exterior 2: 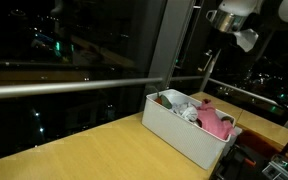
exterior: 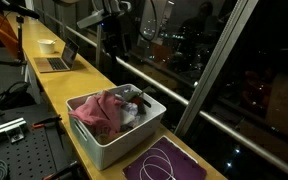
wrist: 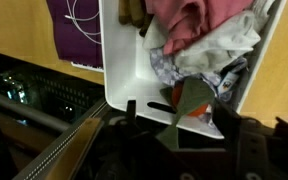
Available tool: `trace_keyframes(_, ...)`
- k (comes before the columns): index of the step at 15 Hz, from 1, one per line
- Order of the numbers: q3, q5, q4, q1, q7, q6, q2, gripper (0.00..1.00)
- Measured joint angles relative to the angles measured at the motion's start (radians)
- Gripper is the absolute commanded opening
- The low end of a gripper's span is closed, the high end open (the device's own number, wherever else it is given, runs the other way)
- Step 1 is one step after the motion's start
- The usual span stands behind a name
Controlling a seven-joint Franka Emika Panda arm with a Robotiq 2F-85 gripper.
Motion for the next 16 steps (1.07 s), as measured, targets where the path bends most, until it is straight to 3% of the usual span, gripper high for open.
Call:
trace_keyframes(3, 0.055, 0.000, 0.075, 0.015, 0.002, -0.009, 0.031, 1.00)
trace_keyframes(7, 0.101, 0.000, 0.184, 0.069, 0.024, -0.008, 0.185, 1.00)
trace_keyframes(16, 0.049, 0.001, 0.372, 0.100, 0.006, -0.008, 0.415, 1.00)
